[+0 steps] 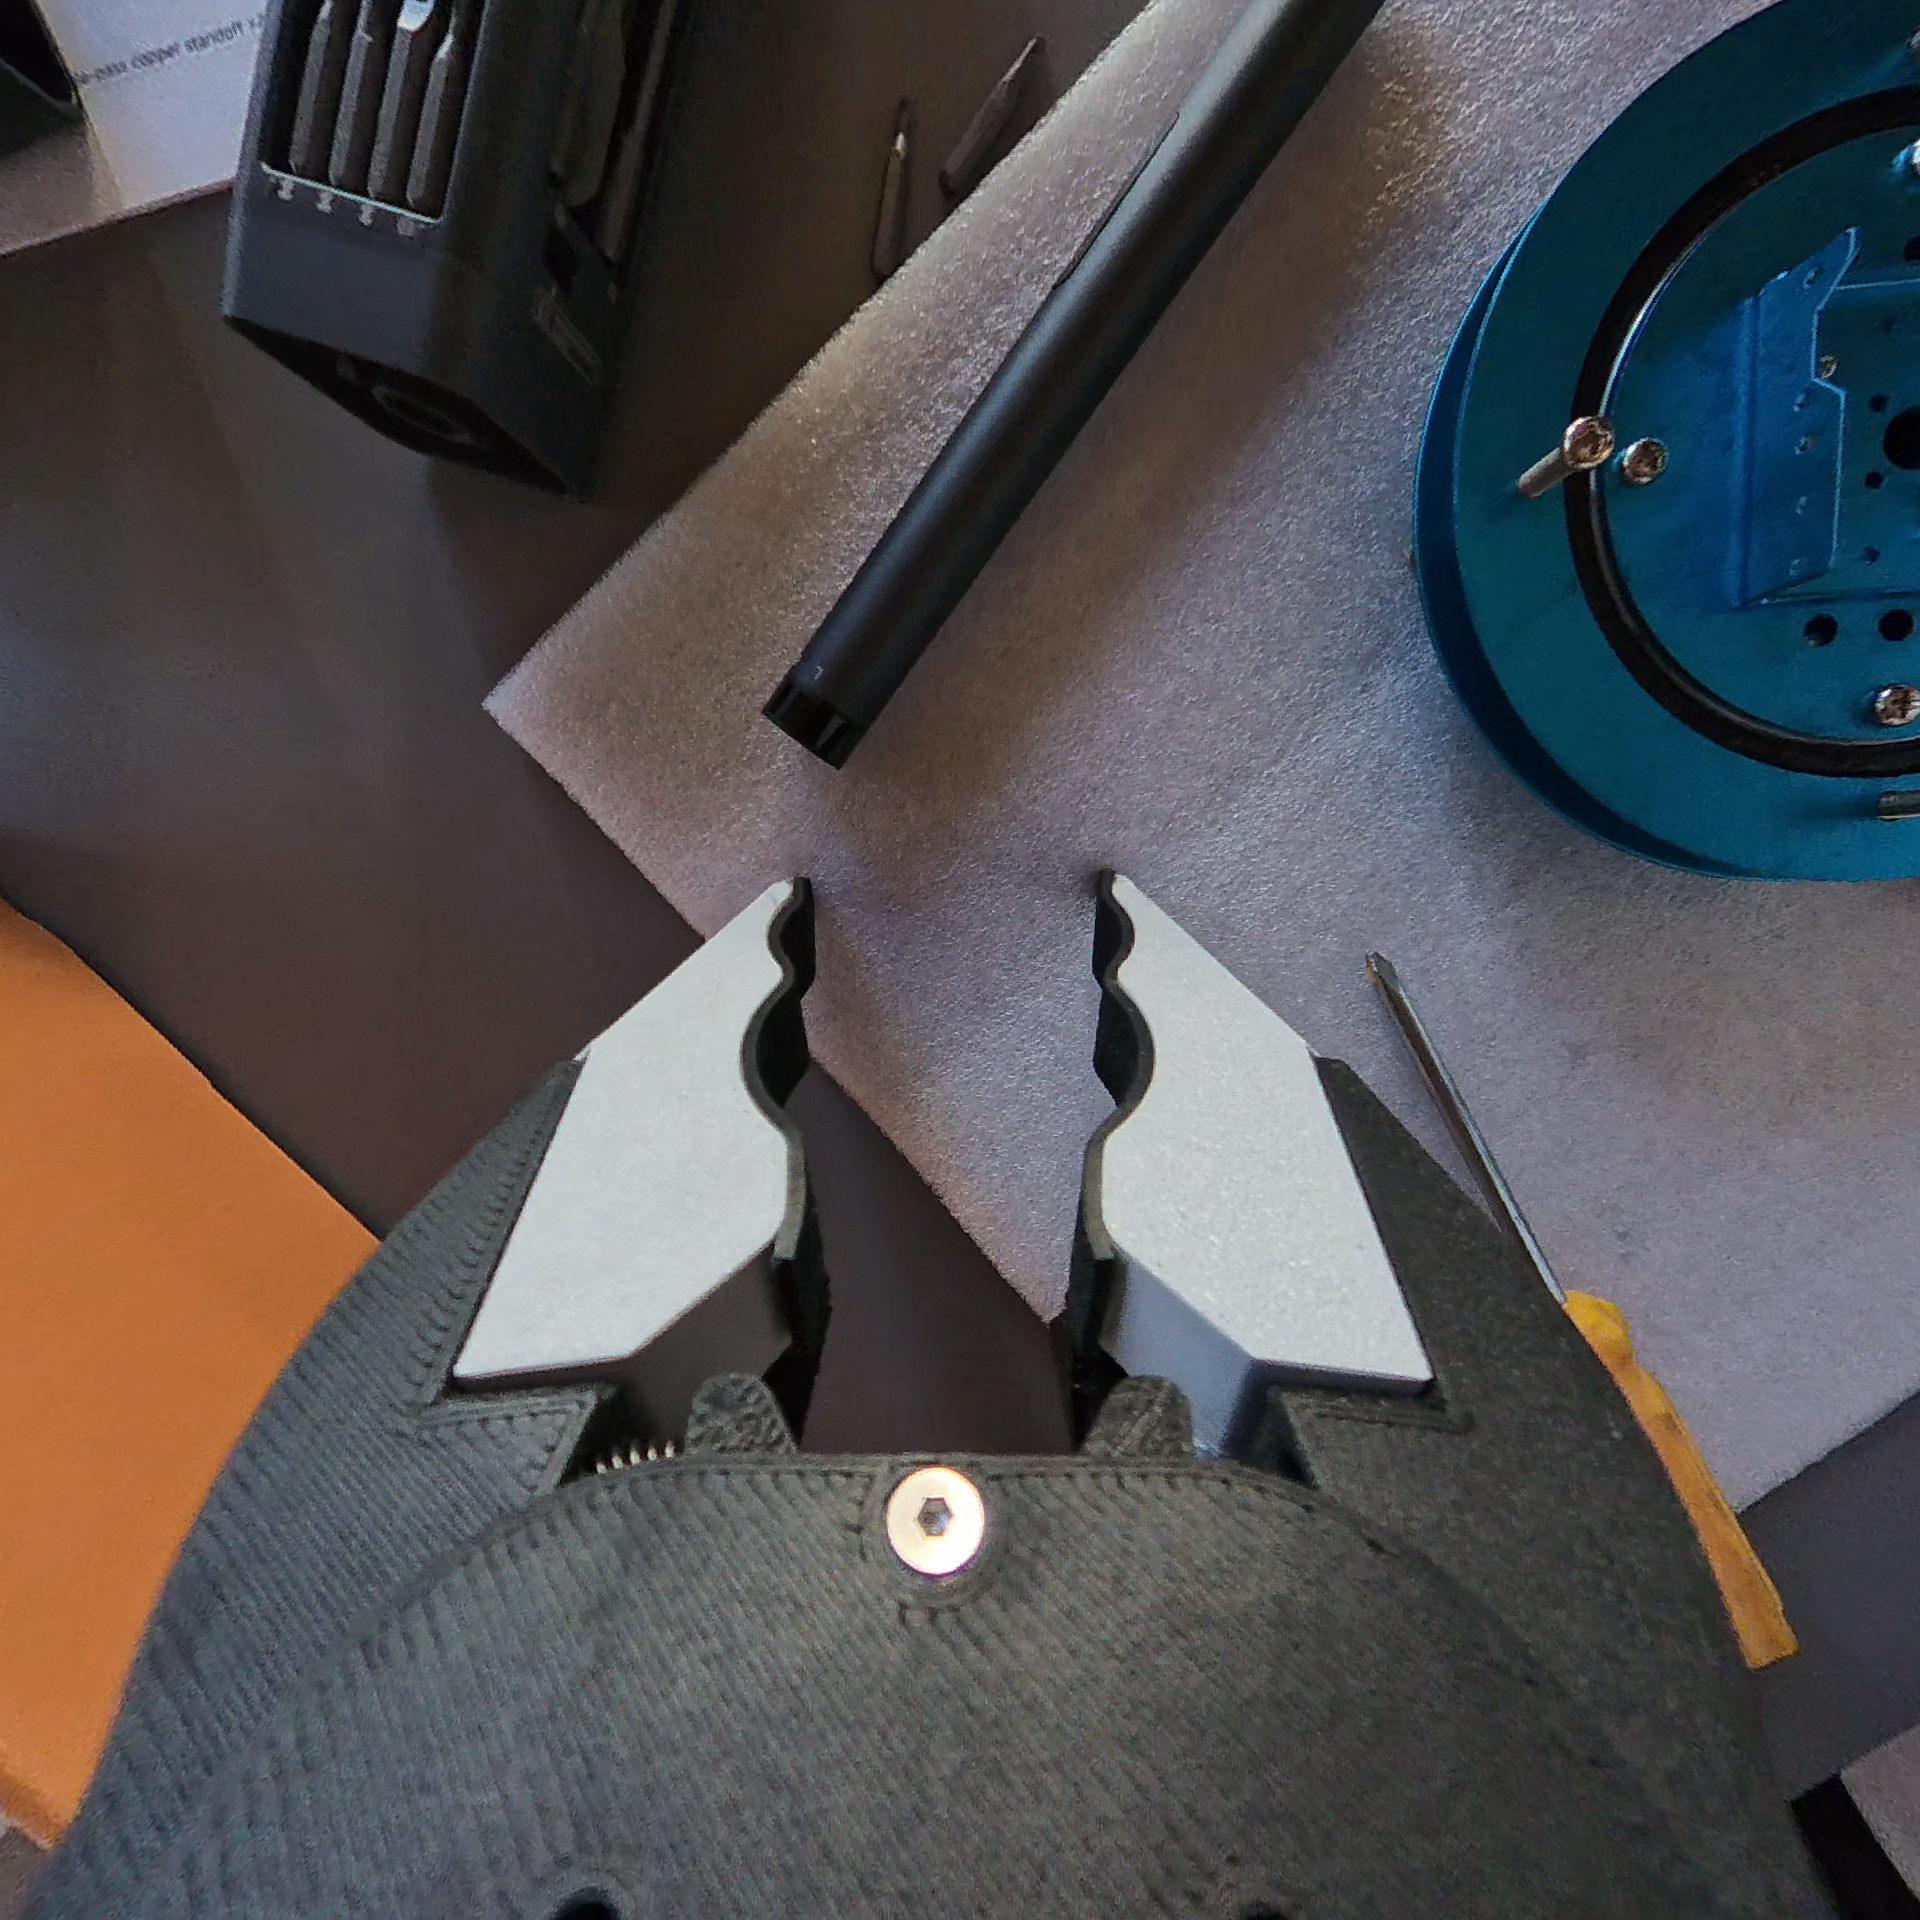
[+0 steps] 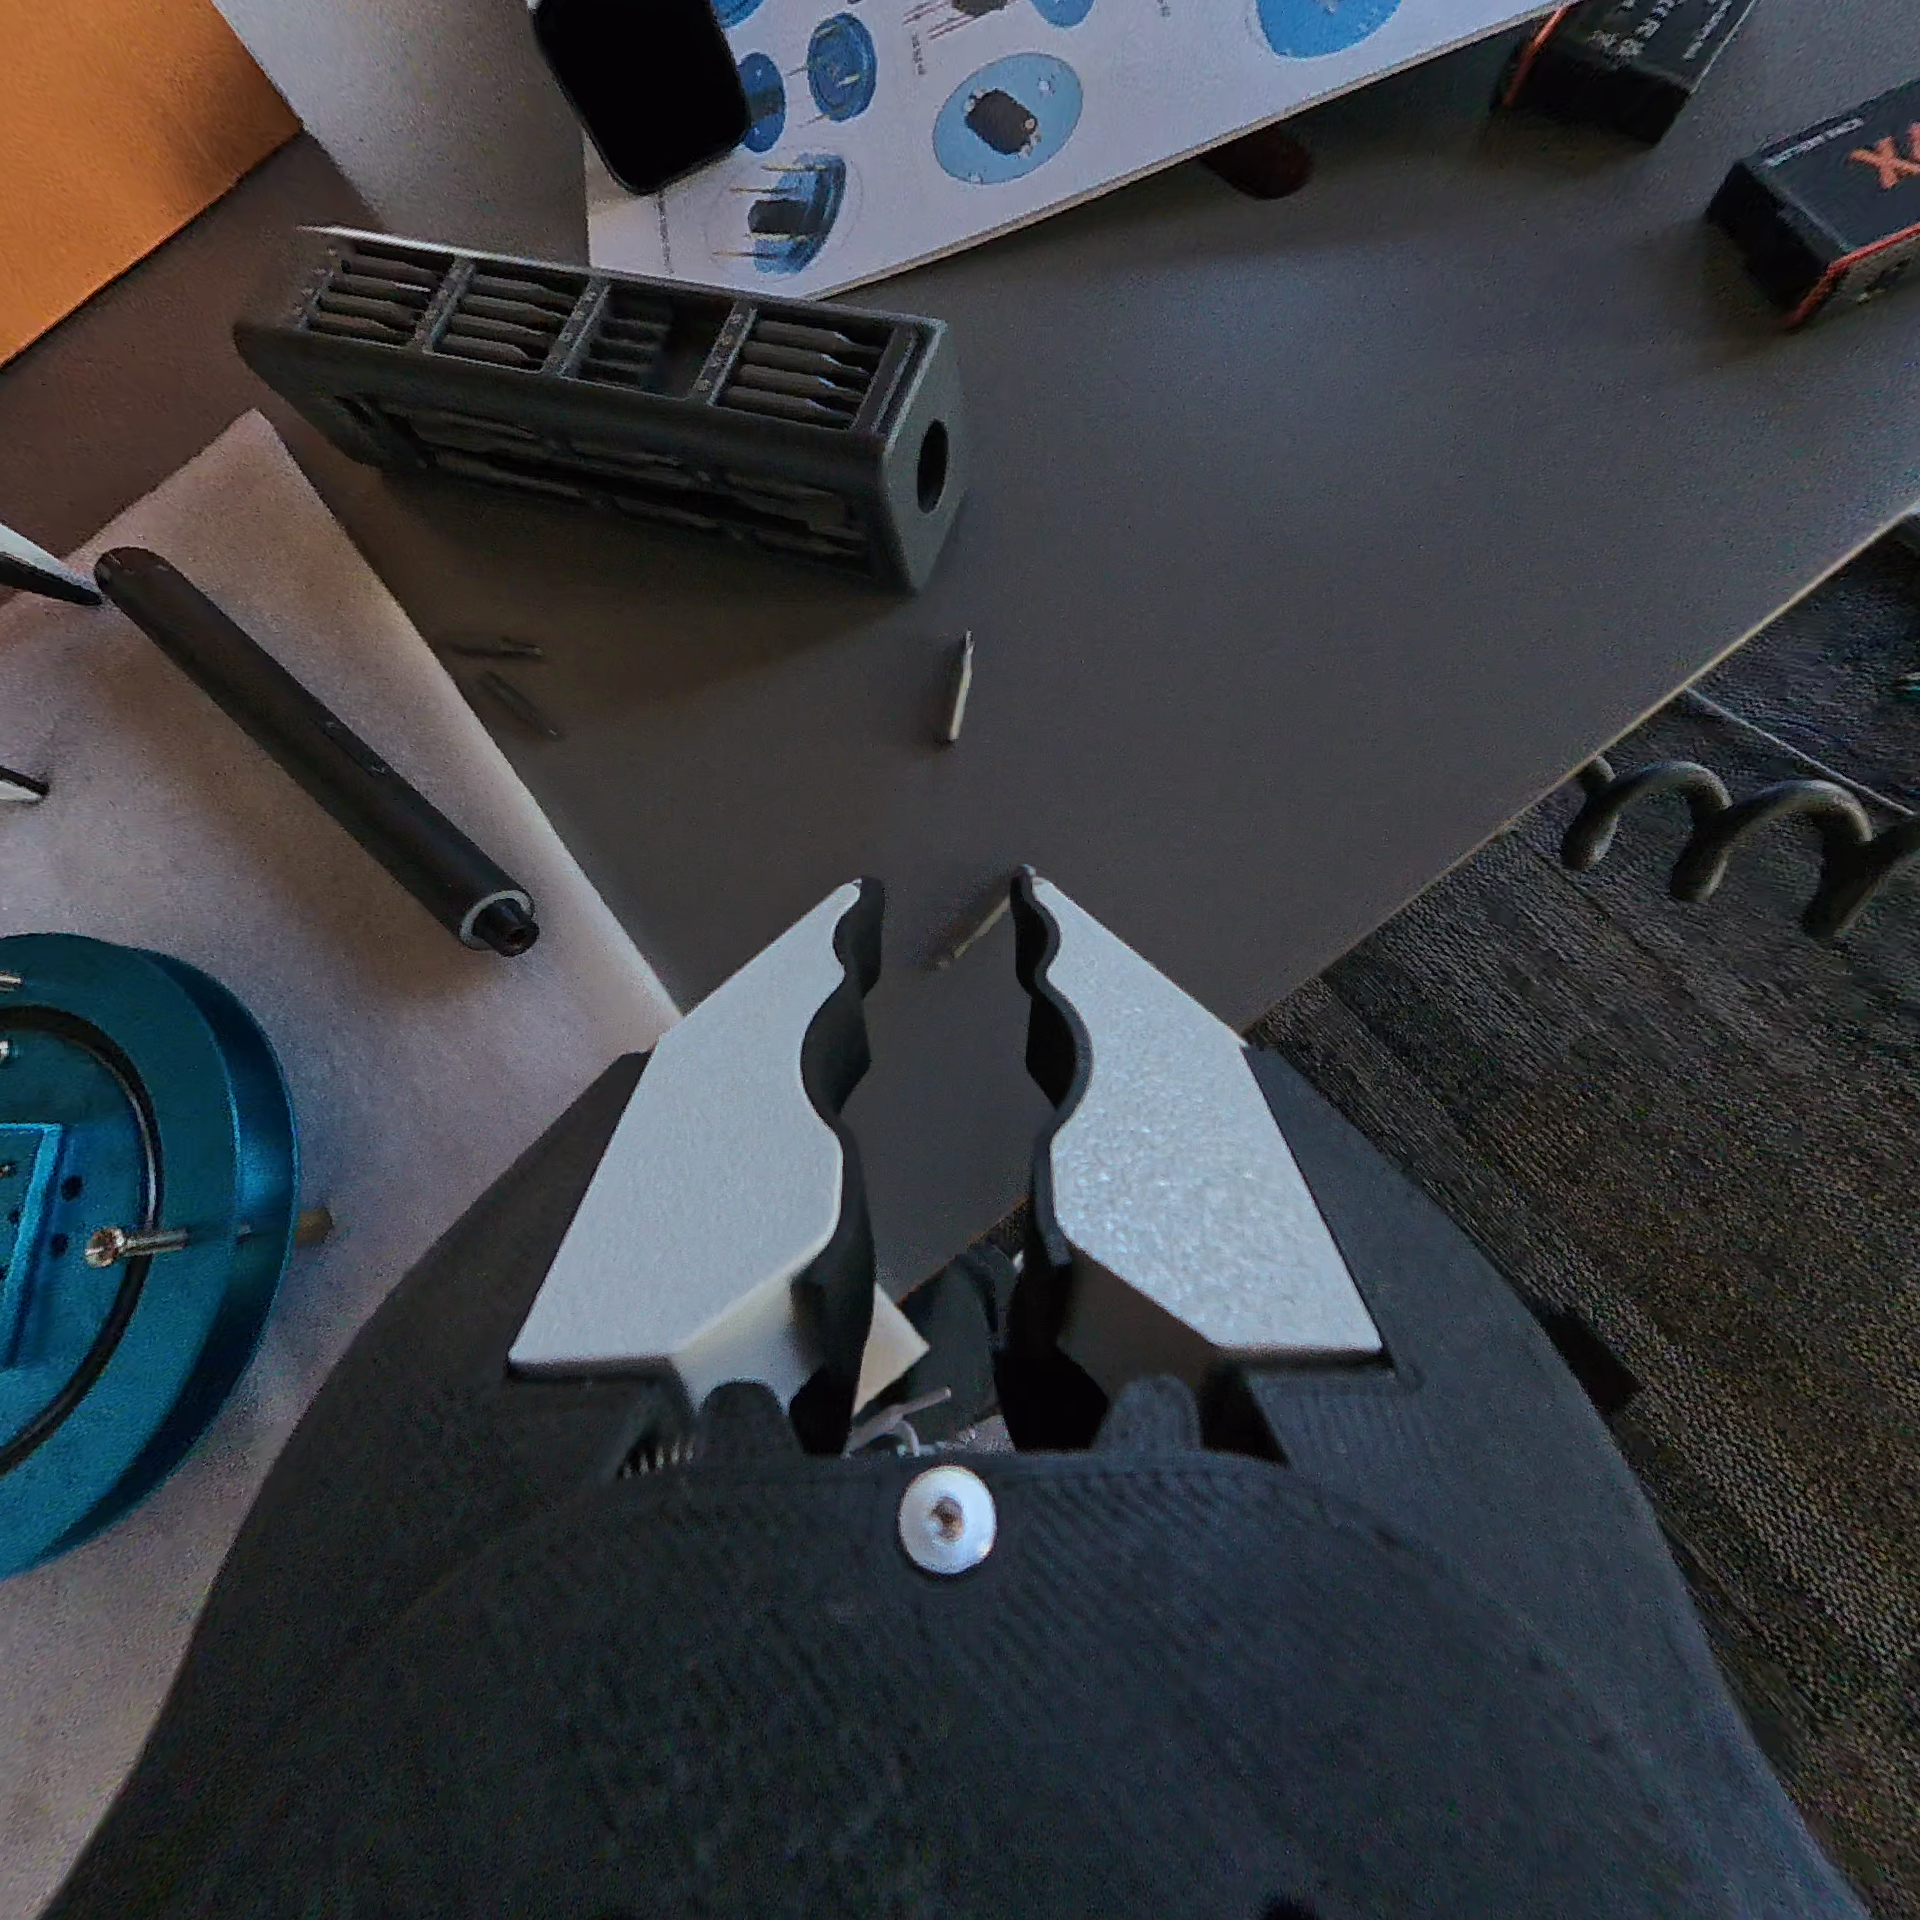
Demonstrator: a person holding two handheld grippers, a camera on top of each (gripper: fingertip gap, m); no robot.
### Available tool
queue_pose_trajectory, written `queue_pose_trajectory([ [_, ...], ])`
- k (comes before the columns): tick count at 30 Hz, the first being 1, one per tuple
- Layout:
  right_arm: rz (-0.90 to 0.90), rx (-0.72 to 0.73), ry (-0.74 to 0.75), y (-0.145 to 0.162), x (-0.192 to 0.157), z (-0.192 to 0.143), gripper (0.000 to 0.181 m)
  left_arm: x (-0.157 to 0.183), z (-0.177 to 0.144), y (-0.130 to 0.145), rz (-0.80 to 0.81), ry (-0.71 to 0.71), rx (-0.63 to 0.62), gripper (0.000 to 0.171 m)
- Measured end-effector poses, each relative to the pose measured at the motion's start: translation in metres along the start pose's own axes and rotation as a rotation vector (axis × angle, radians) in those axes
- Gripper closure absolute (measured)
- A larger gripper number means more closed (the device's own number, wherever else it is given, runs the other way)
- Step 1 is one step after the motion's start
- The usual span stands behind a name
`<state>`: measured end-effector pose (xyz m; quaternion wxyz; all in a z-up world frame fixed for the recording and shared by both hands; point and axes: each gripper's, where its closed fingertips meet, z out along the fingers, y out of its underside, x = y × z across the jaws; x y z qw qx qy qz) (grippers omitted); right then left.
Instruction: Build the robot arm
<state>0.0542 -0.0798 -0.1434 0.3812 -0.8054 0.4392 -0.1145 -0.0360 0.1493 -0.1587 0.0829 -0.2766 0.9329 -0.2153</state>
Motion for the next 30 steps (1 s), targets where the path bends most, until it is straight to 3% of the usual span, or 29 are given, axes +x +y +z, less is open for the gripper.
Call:
queue_pose_trajectory([
  [6,-0.04,-0.093,0.044,0.011,-0.001,0.011,0.16,0.0,-0.002,-0.001,-0.021,0.004,-0.013,0.119],
  [8,-0.058,-0.084,0.072,0.011,0.004,0.012,0.173,0.001,-0.005,-0.002,-0.049,0.021,0.002,0.13],
  [14,-0.073,-0.05,-0.015,0.012,-0.001,0.011,0.178,-0.008,-0.041,-0.03,-0.236,0.132,0.253,0.128],
  [18,-0.273,0.073,-0.121,-0.002,-0.039,0.005,0.179,-0.004,-0.053,-0.047,-0.242,0.207,0.355,0.128],
  [24,-0.683,0.385,-0.184,-0.04,-0.121,-0.018,0.179,0.027,-0.055,-0.096,-0.312,0.489,0.531,0.135],
  [27,-0.768,0.465,-0.201,-0.047,-0.143,-0.024,0.179,0.034,-0.055,-0.115,-0.336,0.569,0.584,0.137],
  [30,-0.817,0.492,-0.193,-0.05,-0.152,-0.027,0.179,0.037,-0.049,-0.119,-0.332,0.563,0.581,0.143],
])
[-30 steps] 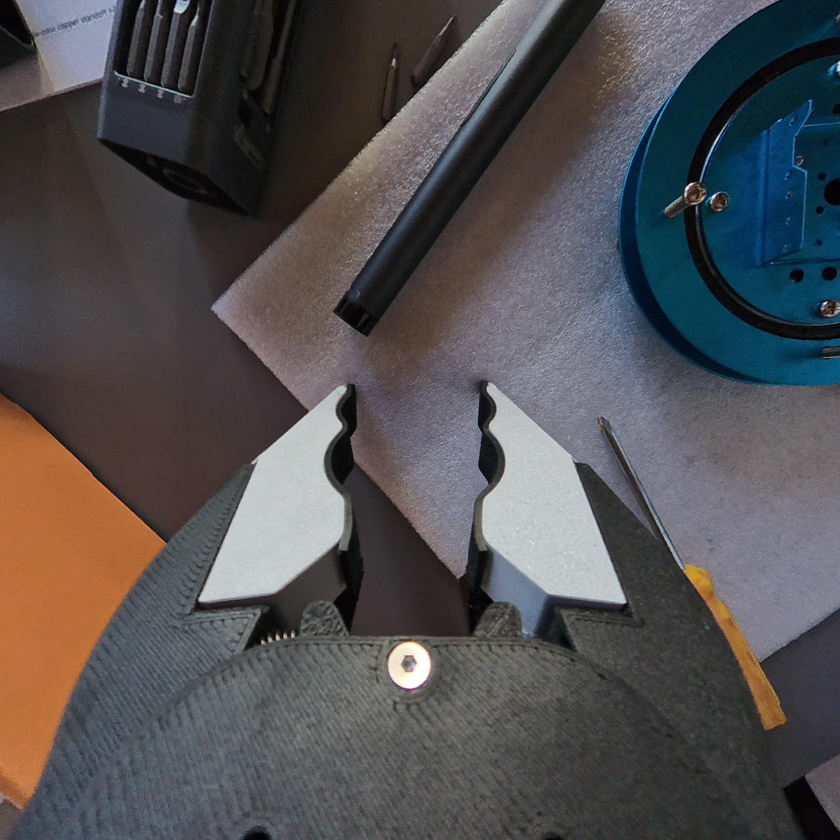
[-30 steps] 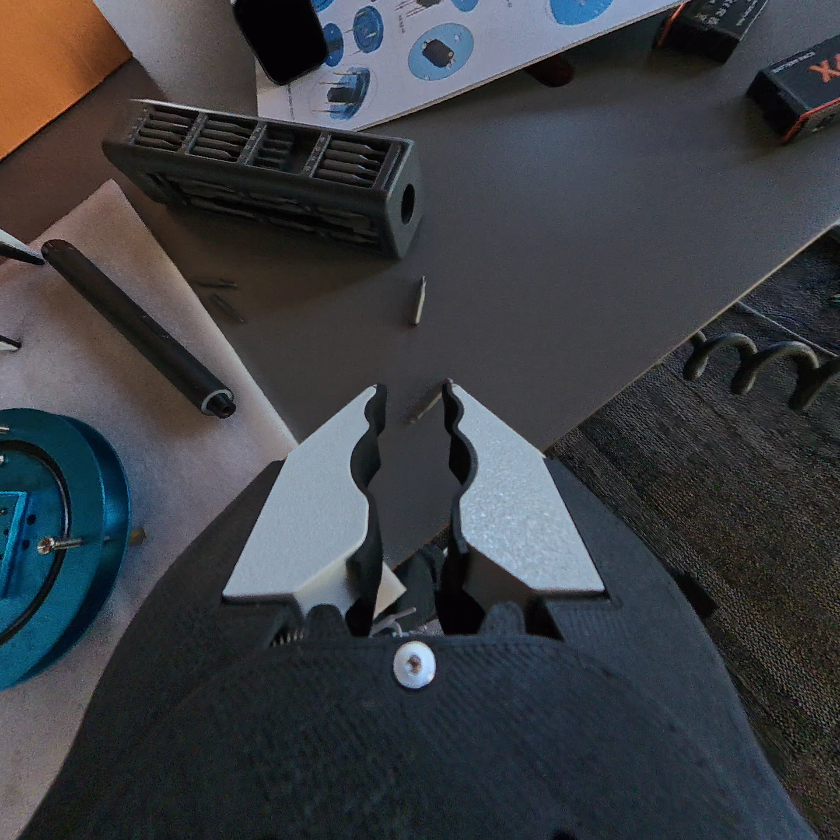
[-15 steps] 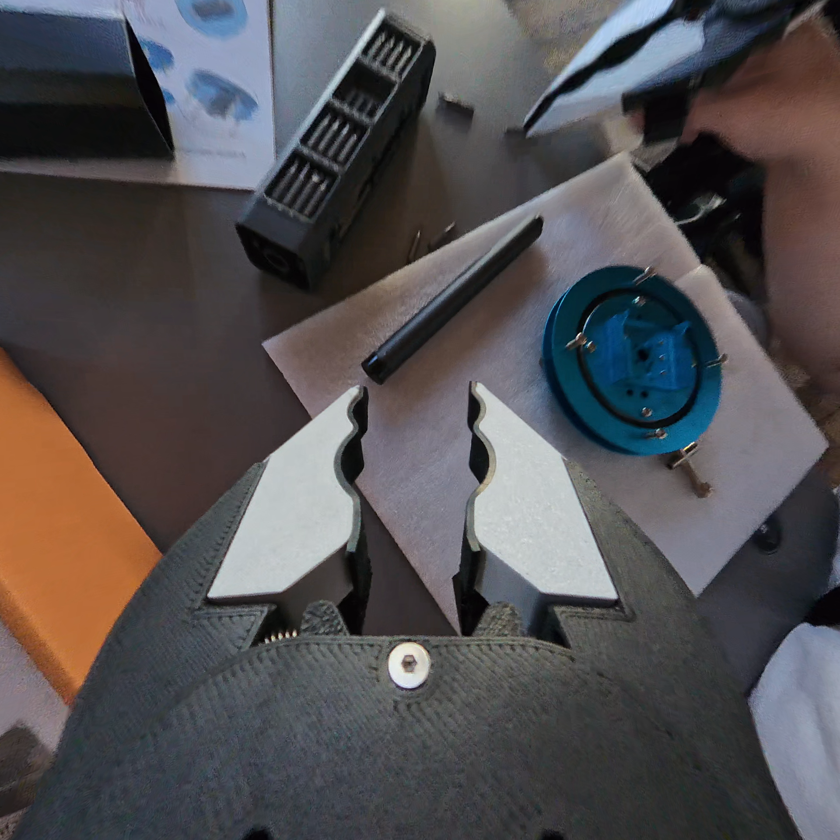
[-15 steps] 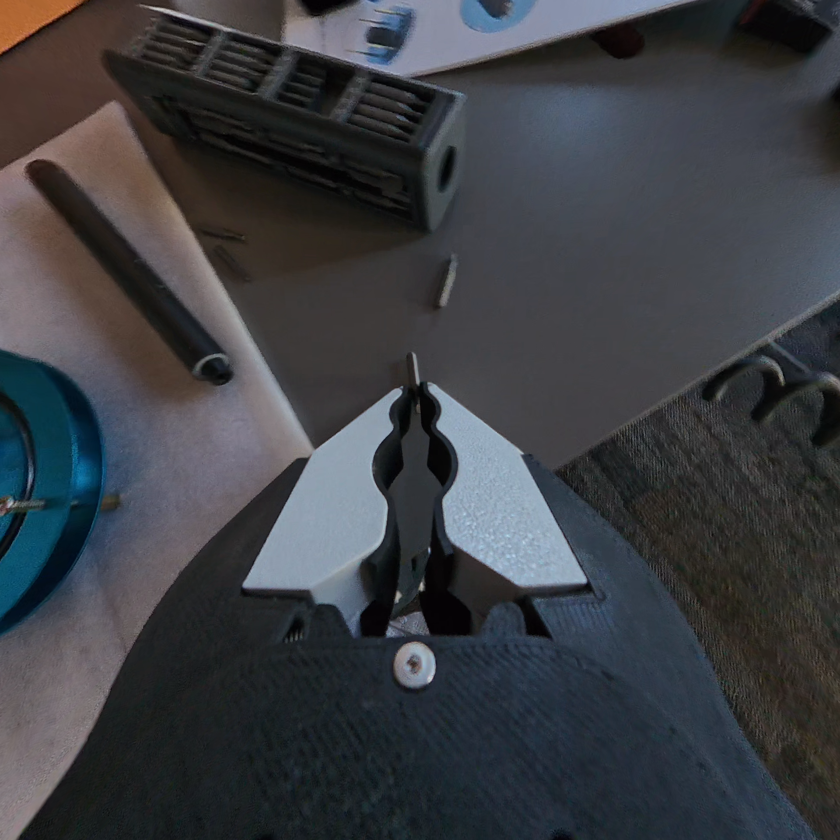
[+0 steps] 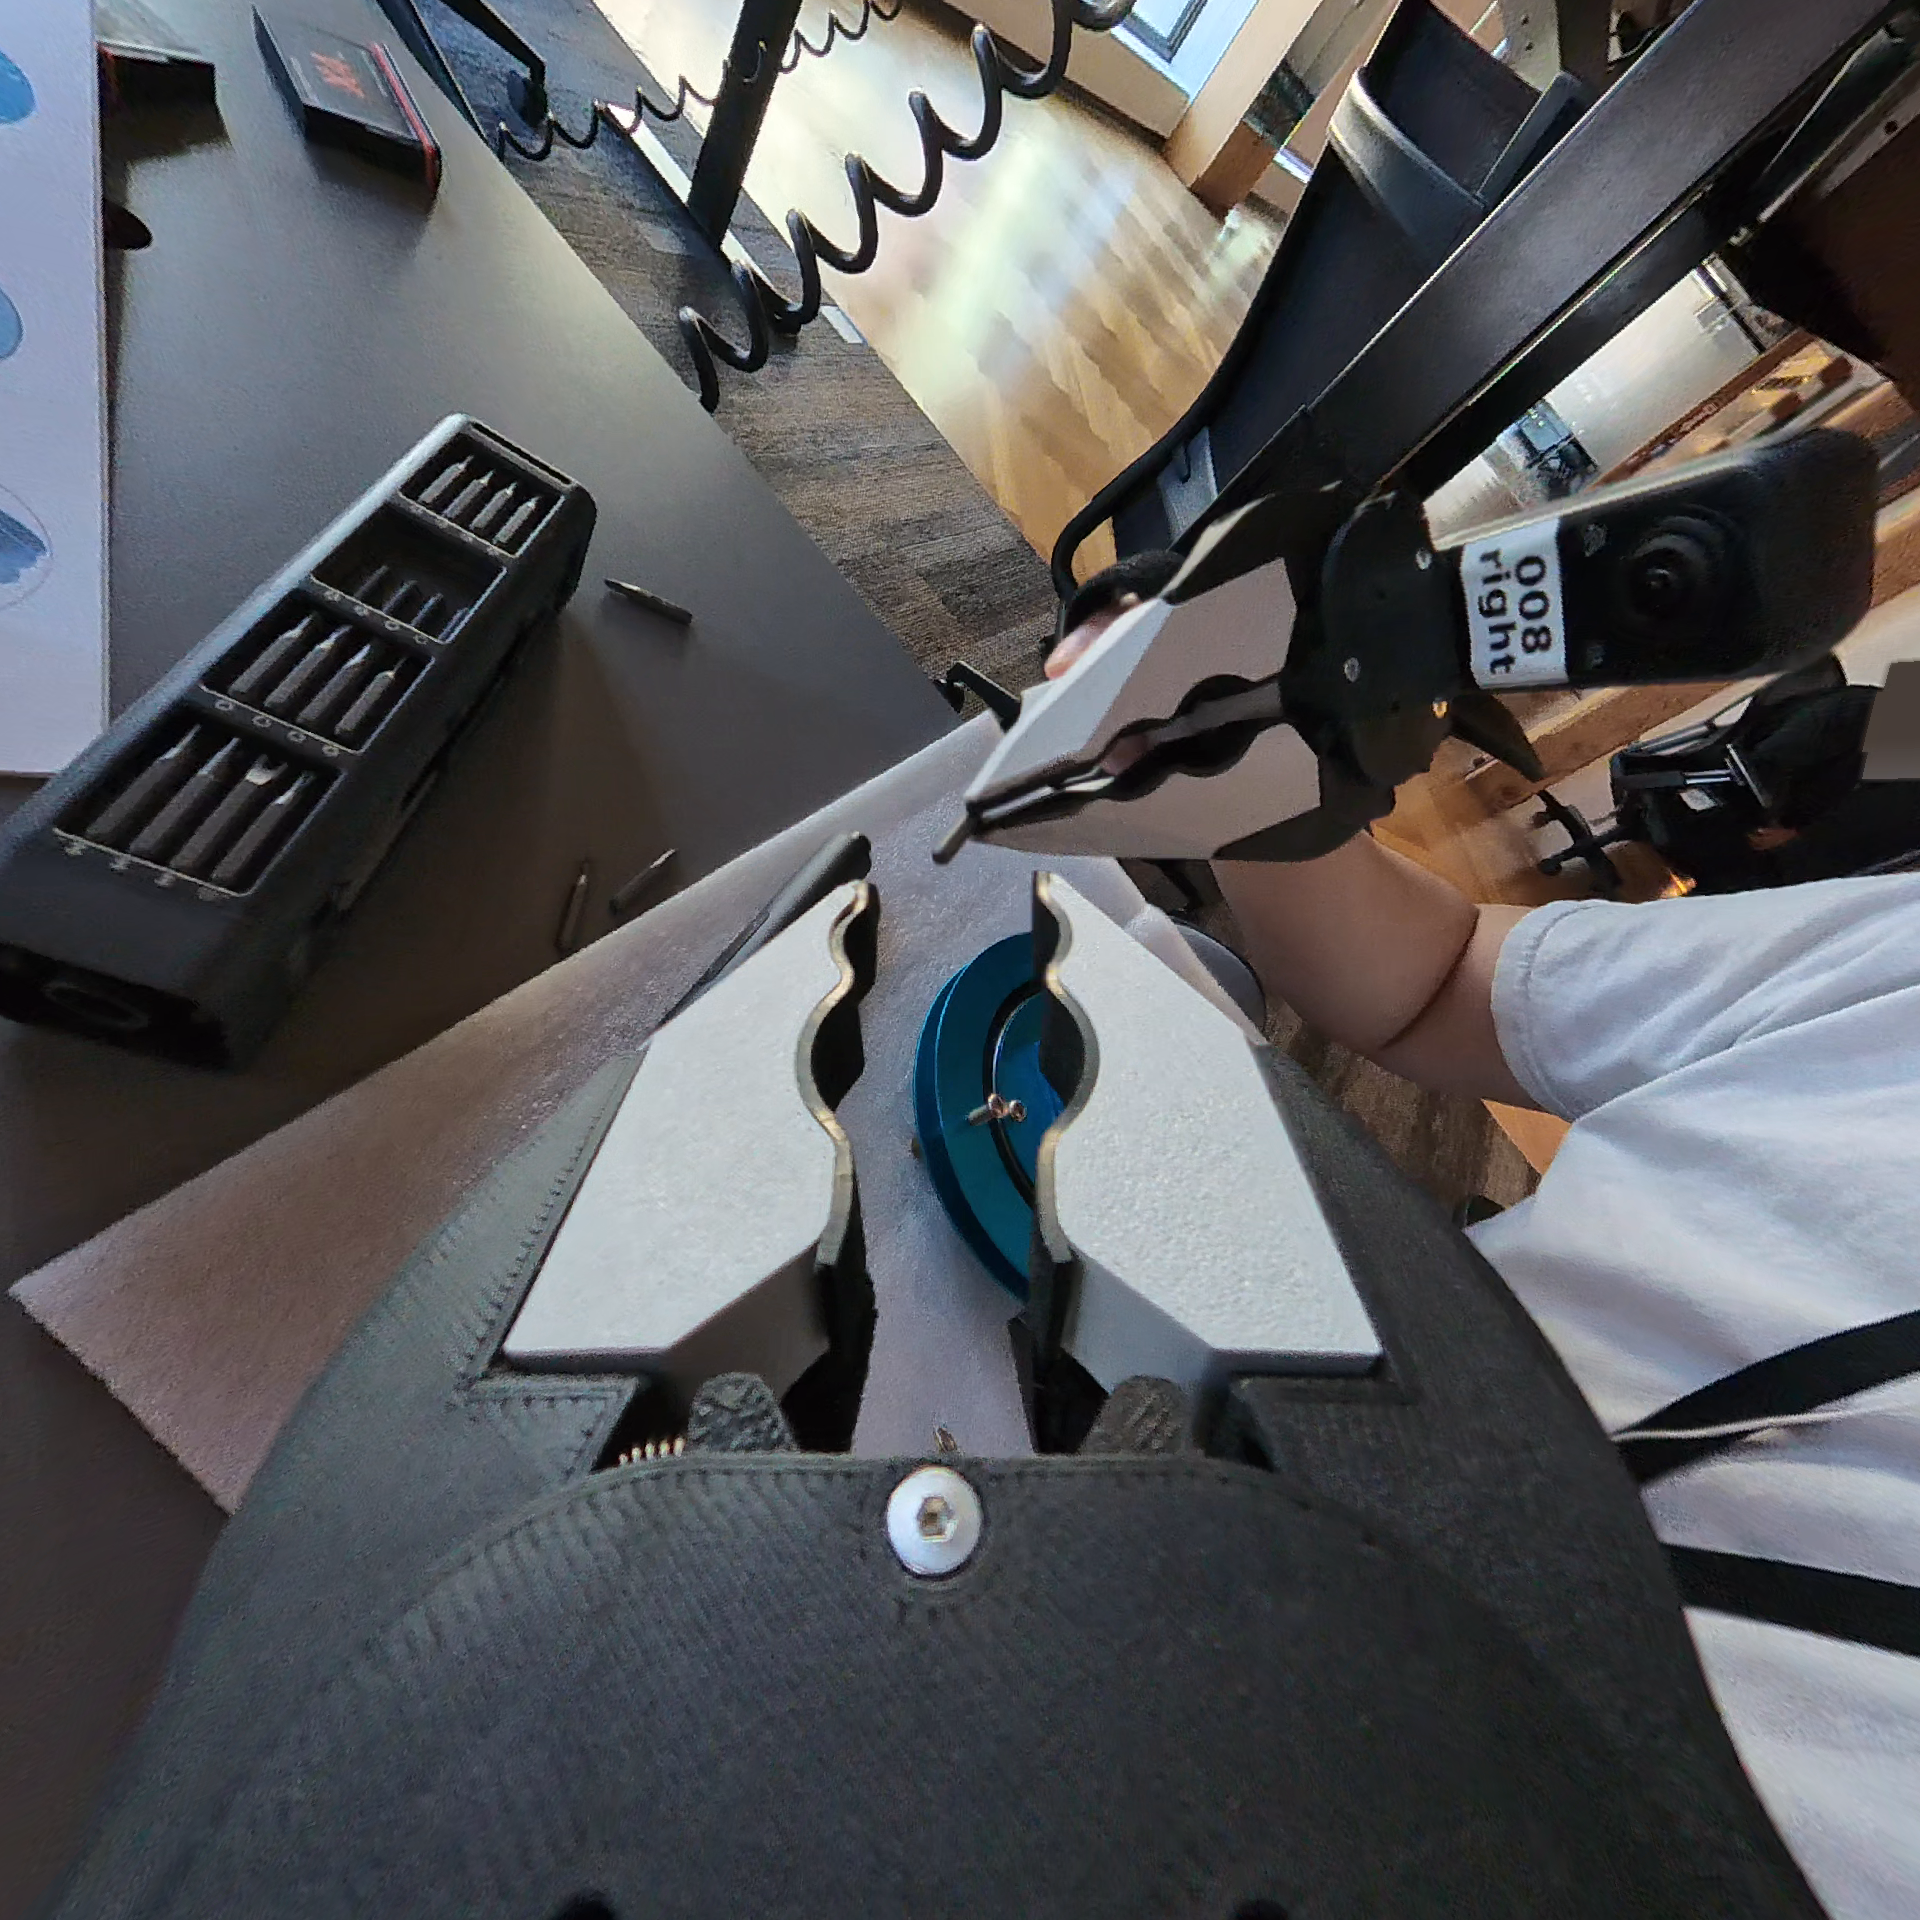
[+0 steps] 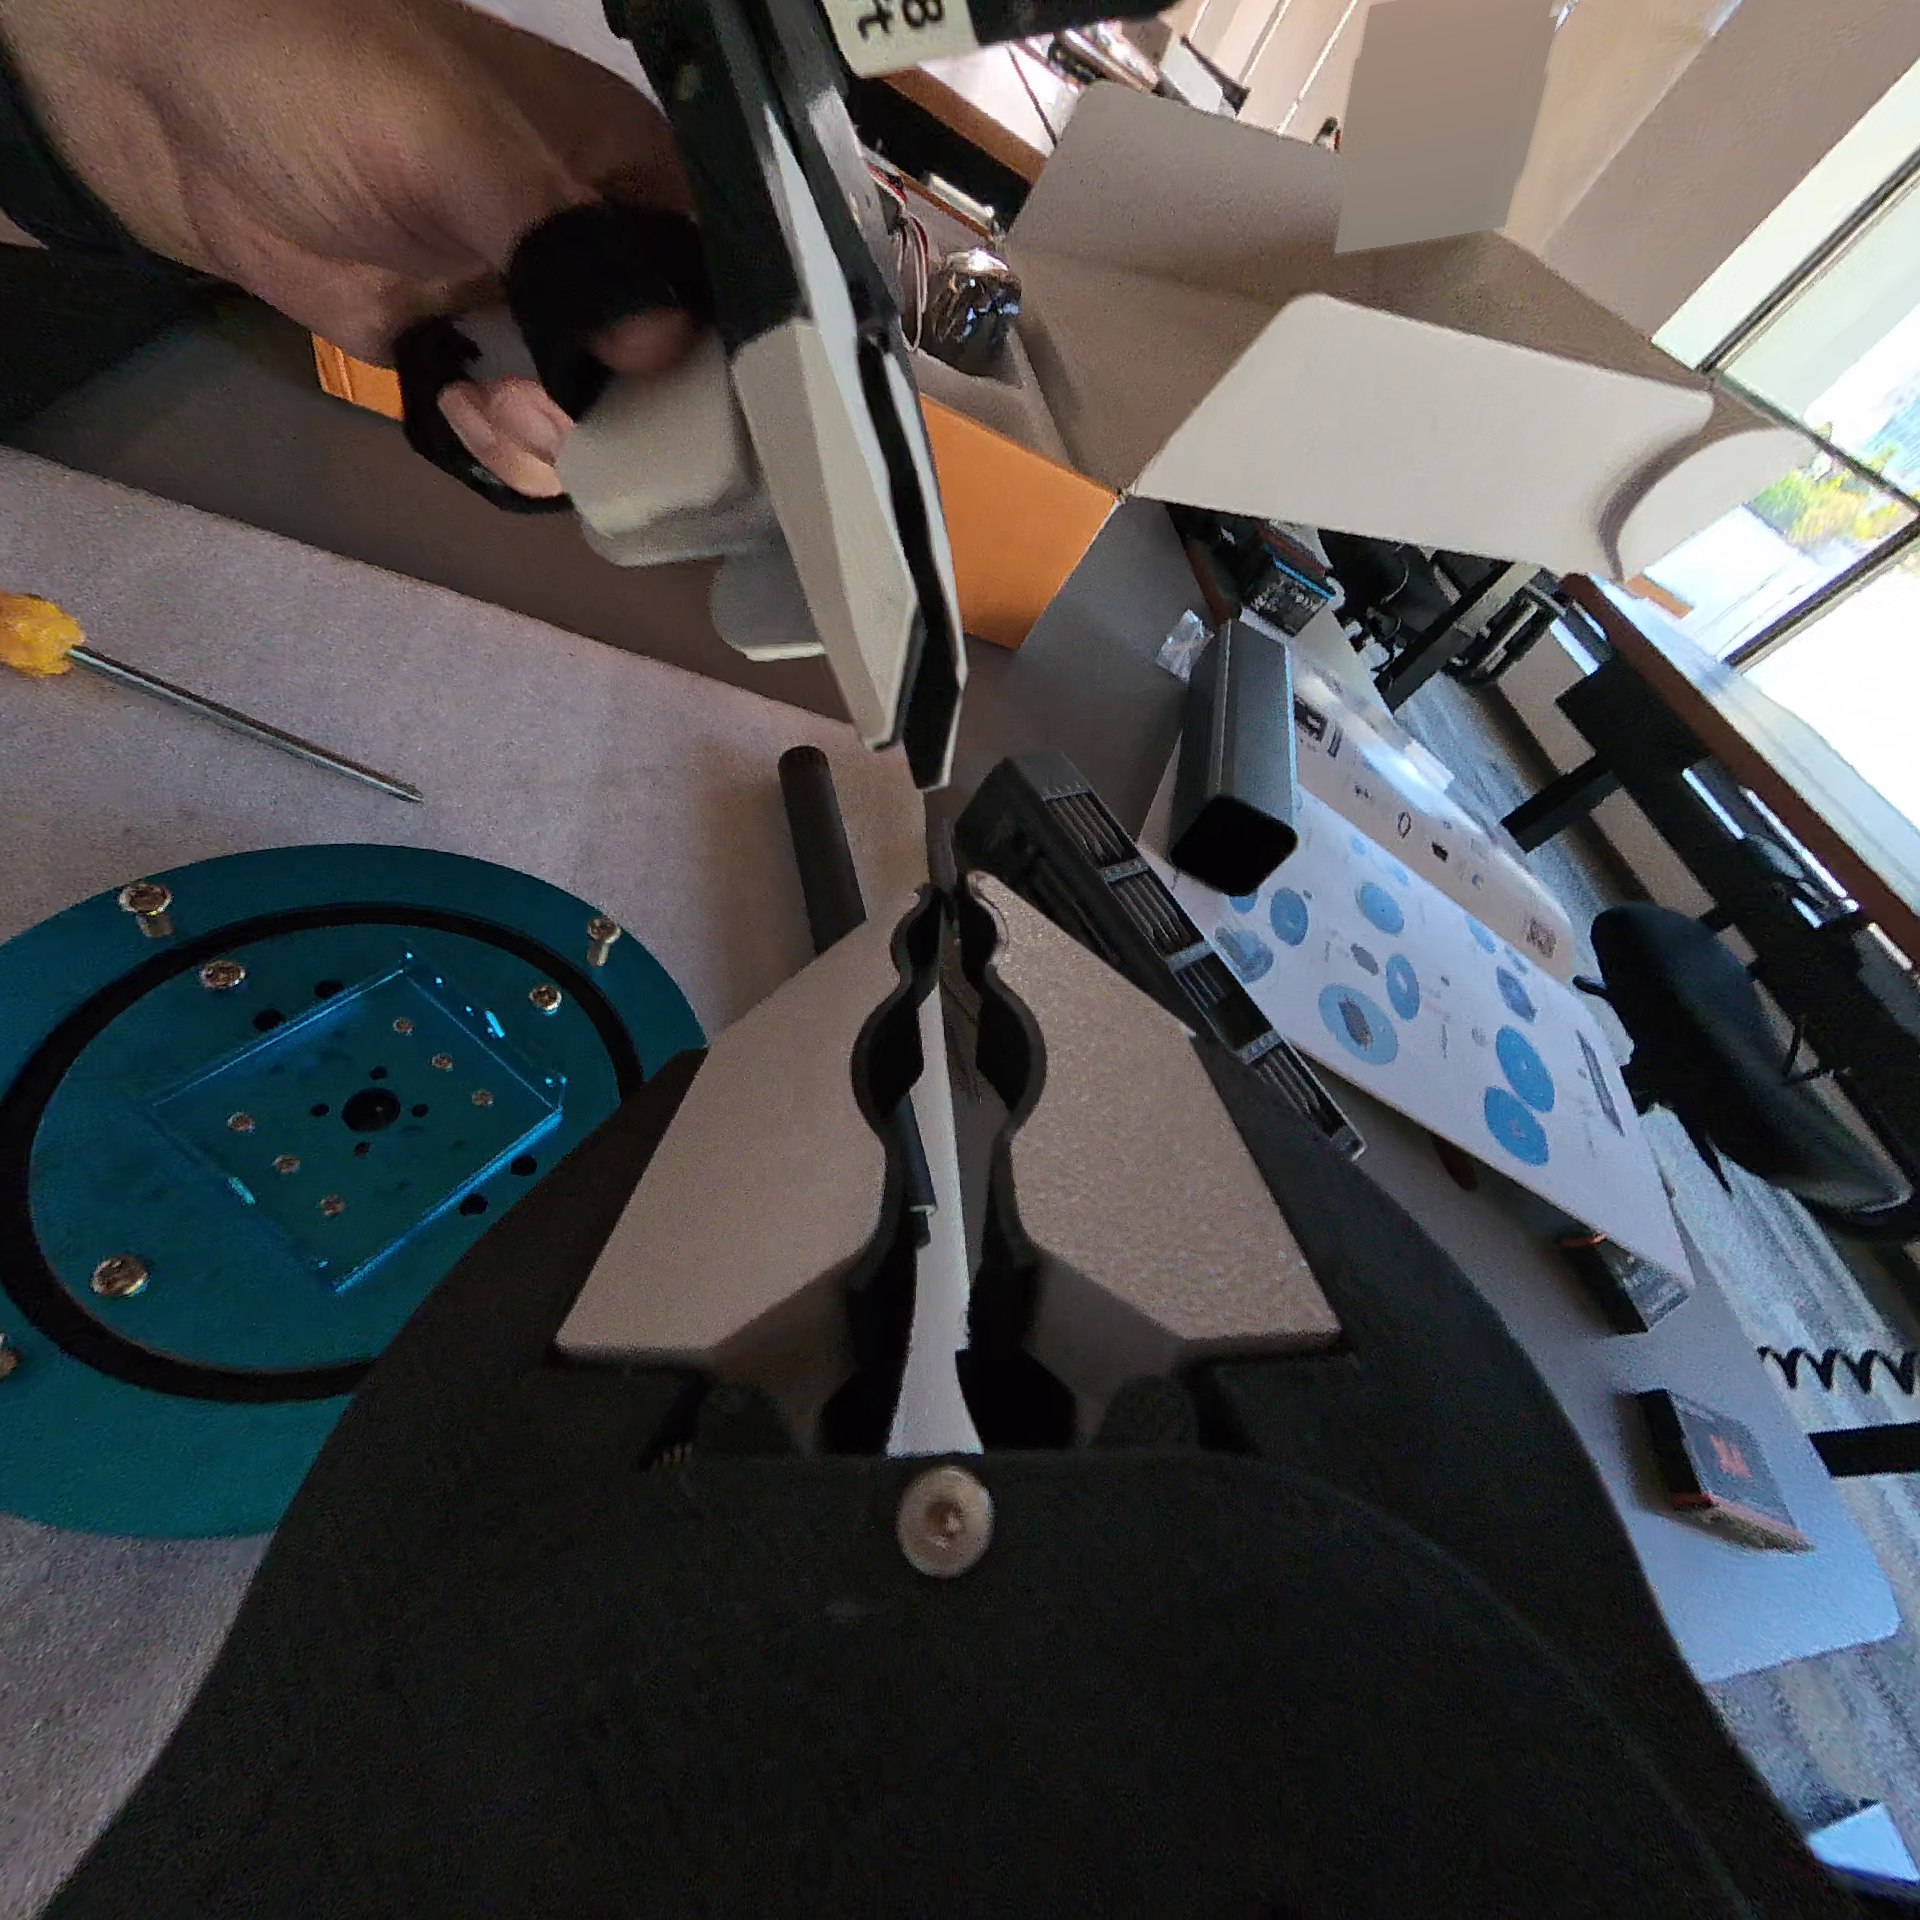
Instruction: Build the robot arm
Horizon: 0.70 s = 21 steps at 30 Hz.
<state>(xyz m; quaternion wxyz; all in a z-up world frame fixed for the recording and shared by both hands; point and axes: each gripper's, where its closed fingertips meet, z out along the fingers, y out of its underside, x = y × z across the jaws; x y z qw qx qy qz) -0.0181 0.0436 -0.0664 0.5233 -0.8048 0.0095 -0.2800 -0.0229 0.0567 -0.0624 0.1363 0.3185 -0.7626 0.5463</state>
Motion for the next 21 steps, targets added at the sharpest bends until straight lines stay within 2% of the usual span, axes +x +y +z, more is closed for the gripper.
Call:
queue_pose_trajectory([
  [5,-0.038,0.017,0.004,-0.007,-0.003,0.003,0.181,0.001,0.004,-0.001,-0.026,0.031,0.028,0.15],
  [9,-0.011,-0.061,-0.002,0.013,0.001,0.009,0.181,-0.013,0.005,0.009,-0.017,-0.034,-0.019,0.152],
  [13,0.149,-0.173,0.044,0.051,0.038,-0.004,0.181,-0.025,0.003,0.016,-0.004,-0.092,-0.036,0.154],
  [16,0.3,-0.186,-0.069,0.067,0.052,-0.008,0.169,-0.027,0.002,0.022,-0.016,-0.081,-0.043,0.156],
  [19,0.377,-0.227,-0.104,0.08,0.065,0.005,0.169,-0.03,0.002,0.028,-0.001,-0.093,-0.061,0.156],
  [21,0.4,-0.281,-0.154,0.089,0.061,0.016,0.164,-0.032,0.001,0.032,0.012,-0.109,-0.072,0.156],
])
